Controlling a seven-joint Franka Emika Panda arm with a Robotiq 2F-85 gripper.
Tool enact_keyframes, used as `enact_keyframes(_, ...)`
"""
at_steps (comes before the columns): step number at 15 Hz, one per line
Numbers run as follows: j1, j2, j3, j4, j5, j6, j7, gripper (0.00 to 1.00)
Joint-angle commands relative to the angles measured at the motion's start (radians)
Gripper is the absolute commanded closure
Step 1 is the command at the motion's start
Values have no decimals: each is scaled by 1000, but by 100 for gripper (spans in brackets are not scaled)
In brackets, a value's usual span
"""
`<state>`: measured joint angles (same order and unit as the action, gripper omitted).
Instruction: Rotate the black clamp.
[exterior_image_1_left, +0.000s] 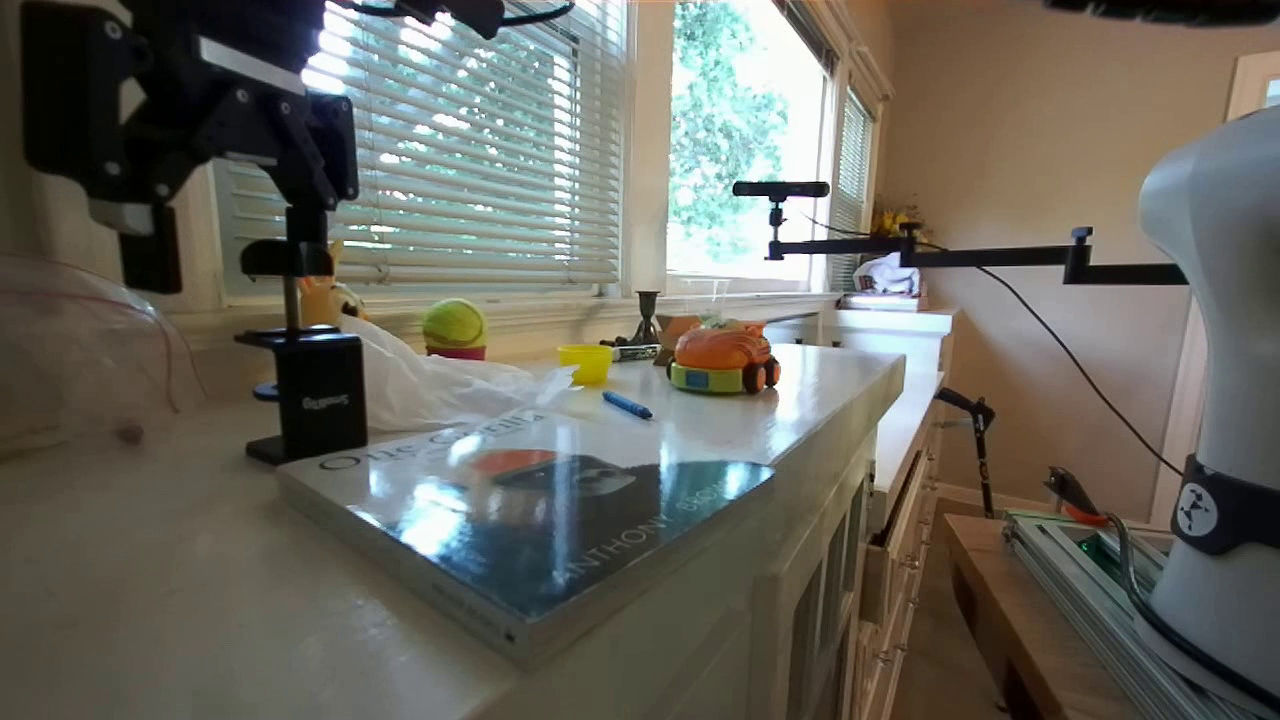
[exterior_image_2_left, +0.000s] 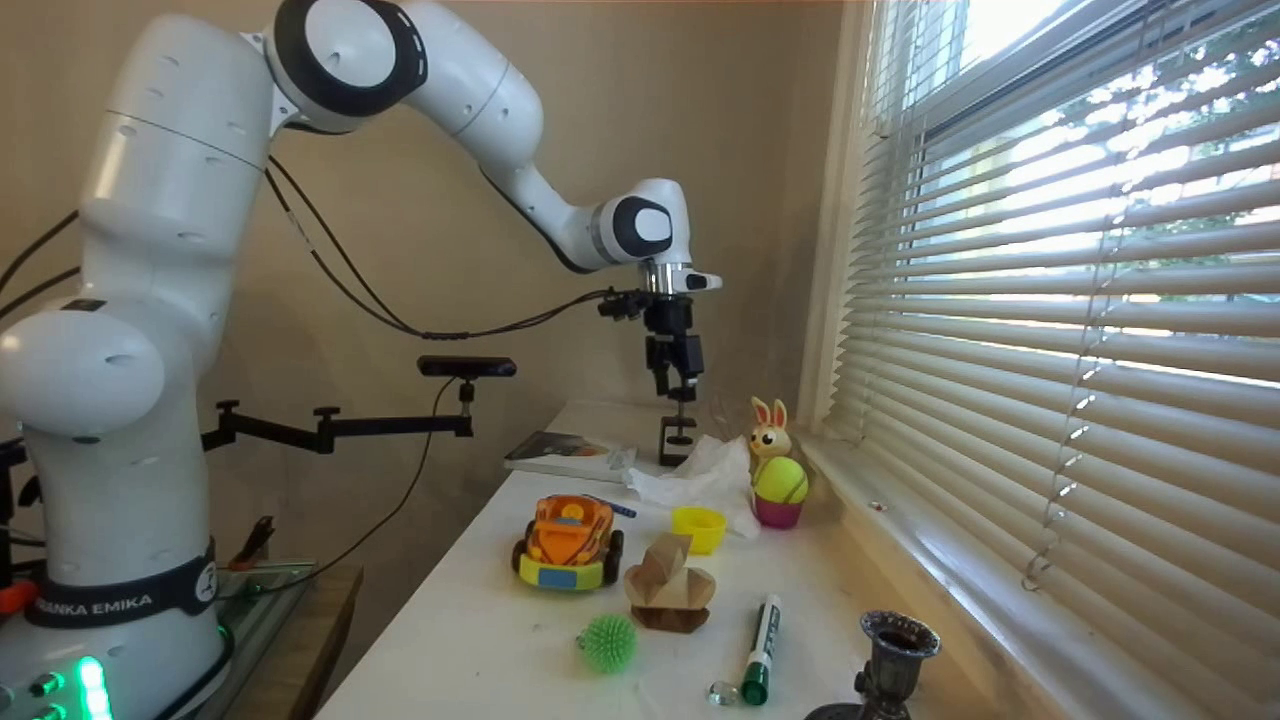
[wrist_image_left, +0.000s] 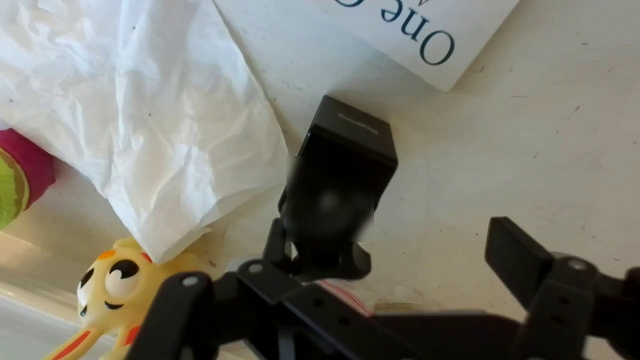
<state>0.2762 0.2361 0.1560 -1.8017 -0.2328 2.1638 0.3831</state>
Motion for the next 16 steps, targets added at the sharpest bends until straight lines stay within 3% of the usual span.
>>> enact_keyframes(1,-9,-17,4,3,43,-29,-41,0)
enact_keyframes(16,-18,-26,1,-2,45,-38,-43,0)
